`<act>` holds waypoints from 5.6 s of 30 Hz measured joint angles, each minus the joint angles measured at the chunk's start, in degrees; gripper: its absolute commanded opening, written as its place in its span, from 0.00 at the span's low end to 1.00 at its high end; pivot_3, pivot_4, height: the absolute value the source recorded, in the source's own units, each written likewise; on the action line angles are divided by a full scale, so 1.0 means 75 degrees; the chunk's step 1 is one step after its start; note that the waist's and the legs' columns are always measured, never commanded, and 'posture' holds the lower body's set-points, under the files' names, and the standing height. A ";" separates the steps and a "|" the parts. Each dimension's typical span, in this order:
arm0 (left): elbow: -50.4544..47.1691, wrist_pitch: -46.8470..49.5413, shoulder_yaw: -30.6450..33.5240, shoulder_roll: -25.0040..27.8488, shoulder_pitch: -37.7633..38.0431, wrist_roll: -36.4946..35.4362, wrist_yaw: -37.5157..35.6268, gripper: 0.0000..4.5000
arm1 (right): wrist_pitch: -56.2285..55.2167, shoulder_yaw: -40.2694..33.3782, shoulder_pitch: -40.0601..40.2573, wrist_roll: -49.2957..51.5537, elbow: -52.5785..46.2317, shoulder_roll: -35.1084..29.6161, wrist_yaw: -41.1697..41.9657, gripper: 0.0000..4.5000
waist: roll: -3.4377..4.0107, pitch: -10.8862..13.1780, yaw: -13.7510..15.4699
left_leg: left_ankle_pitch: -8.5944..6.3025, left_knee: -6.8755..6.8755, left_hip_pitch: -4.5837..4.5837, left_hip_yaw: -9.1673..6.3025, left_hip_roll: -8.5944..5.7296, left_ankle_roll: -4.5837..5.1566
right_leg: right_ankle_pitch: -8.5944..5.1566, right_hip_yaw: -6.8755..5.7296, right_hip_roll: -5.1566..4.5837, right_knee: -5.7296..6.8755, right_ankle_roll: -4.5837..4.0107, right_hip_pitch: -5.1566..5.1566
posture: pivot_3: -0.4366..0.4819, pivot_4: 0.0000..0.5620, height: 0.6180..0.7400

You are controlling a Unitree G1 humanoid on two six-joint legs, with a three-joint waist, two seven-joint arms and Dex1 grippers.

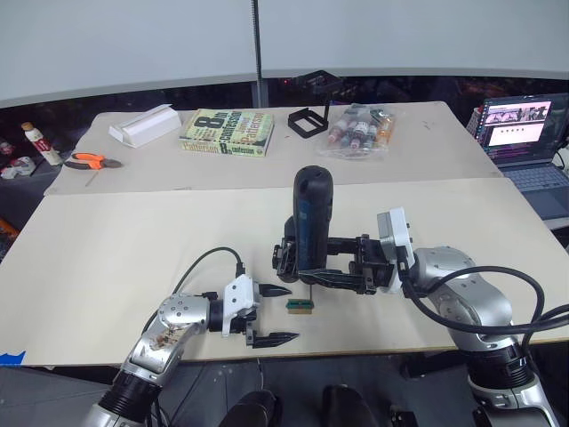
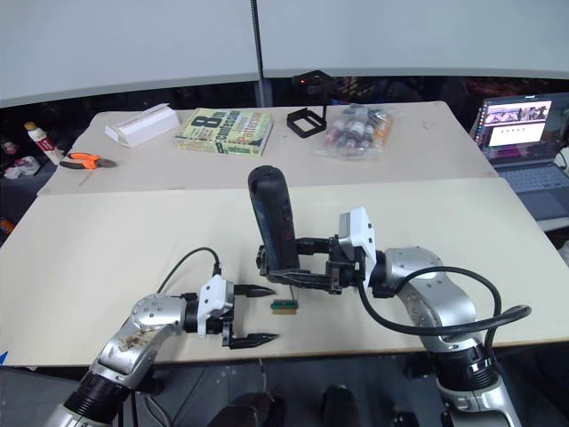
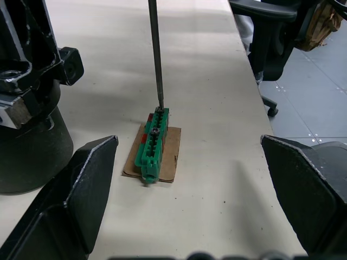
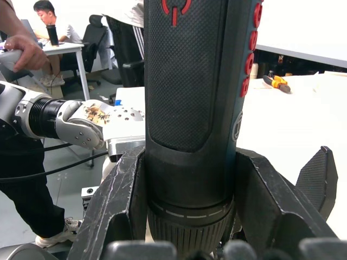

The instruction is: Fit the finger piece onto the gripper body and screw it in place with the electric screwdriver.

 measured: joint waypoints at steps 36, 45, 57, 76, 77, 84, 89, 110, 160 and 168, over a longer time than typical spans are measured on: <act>-0.0001 0.0013 0.0003 0.0005 -0.0008 -0.0002 0.0018 1.00 | 0.0042 0.0068 -0.0002 0.0255 -0.0174 -0.0138 0.0071 0.41 | 0.0000 0.0000 0.0001 | 0.0000 0.0000 -0.0007 0.0000 -0.0001 0.0000 | 0.0000 0.0000 0.0000 -0.0001 0.0000 -0.0005 | 0.48 0.27 1.00; -0.0009 0.0034 0.0003 0.0006 -0.0008 -0.0002 0.0052 1.00 | 0.0037 -0.0099 -0.0070 0.0354 -0.0171 -0.0145 0.0080 0.41 | 0.0000 0.0000 0.0002 | 0.0000 0.0000 -0.0007 0.0000 -0.0001 0.0000 | 0.0000 0.0000 -0.0001 -0.0001 0.0000 -0.0005 | 0.48 0.27 1.00; -0.0073 0.0192 0.0003 0.0005 -0.0009 -0.0003 0.0068 1.00 | -0.0057 -0.0099 -0.0072 0.0234 -0.0035 -0.0096 0.0062 0.41 | 0.0000 0.0000 0.0001 | 0.0000 0.0000 -0.0007 0.0000 -0.0001 0.0000 | 0.0000 0.0000 0.0000 -0.0001 0.0000 -0.0004 | 0.48 0.27 1.00; -0.0206 0.0310 0.0003 0.0006 -0.0009 -0.0003 0.0071 1.00 | -0.0066 -0.0099 -0.0070 0.0153 0.0057 -0.0092 0.0057 0.41 | 0.0000 0.0000 0.0001 | 0.0000 0.0000 -0.0007 0.0000 -0.0001 0.0000 | 0.0000 0.0000 -0.0001 -0.0001 0.0000 -0.0004 | 0.48 0.27 1.00; -0.0206 0.0310 0.0003 0.0006 -0.0009 -0.0003 0.0071 1.00 | -0.0066 -0.0099 -0.0070 0.0146 0.0059 -0.0092 0.0057 0.41 | 0.0000 0.0000 0.0001 | 0.0000 0.0000 -0.0007 0.0000 -0.0001 0.0000 | 0.0000 0.0000 0.0000 -0.0001 0.0000 -0.0004 | 0.48 0.27 1.00; -0.0206 0.0306 0.0003 0.0006 -0.0005 -0.0003 0.0069 1.00 | -0.0066 -0.0096 -0.0057 0.0100 0.0060 -0.0093 0.0060 0.41 | 0.0000 0.0000 0.0001 | 0.0000 0.0000 -0.0007 0.0000 -0.0001 0.0000 | 0.0000 0.0000 0.0000 -0.0001 0.0000 -0.0004 | 0.48 0.27 1.00; -0.0206 0.0295 0.0003 0.0006 0.0020 -0.0003 0.0069 1.00 | -0.0066 -0.0093 -0.0040 0.0065 0.0060 -0.0094 0.0060 0.41 | 0.0000 0.0000 0.0001 | 0.0000 0.0001 -0.0007 0.0000 -0.0001 0.0000 | 0.0000 0.0000 0.0000 -0.0001 0.0000 -0.0004 | 0.48 0.27 1.00; -0.0033 0.0010 0.0001 0.0003 0.0096 0.0001 0.0064 1.00 | -0.0113 -0.0078 0.0026 -0.0051 0.0060 -0.0079 0.0067 0.41 | 0.0000 0.0000 0.0002 | 0.0000 0.0000 -0.0006 0.0000 -0.0001 0.0000 | 0.0000 0.0000 0.0000 -0.0001 0.0000 -0.0003 | 0.48 0.27 1.00; -0.0424 -0.0235 0.1050 0.0085 0.0544 -0.0808 0.0127 1.00 | 0.0578 -0.1313 -0.0595 0.1638 -0.0322 -0.1085 0.0100 0.41 | 0.0000 0.0001 0.0003 | -0.0001 0.0001 -0.0010 0.0000 -0.0001 0.0002 | 0.0000 0.0000 -0.0012 -0.0004 0.0000 -0.0004 | 0.48 0.27 1.00; -0.0629 0.0023 0.1381 0.0151 0.0563 -0.1122 0.0312 1.00 | 0.0734 -0.1652 -0.1648 0.1763 0.0675 -0.1565 0.0509 0.41 | -0.0001 0.0001 0.0002 | -0.0001 -0.0001 -0.0017 0.0000 0.0001 0.0003 | 0.0000 -0.0001 -0.0014 -0.0007 0.0000 -0.0009 | 0.48 0.27 1.00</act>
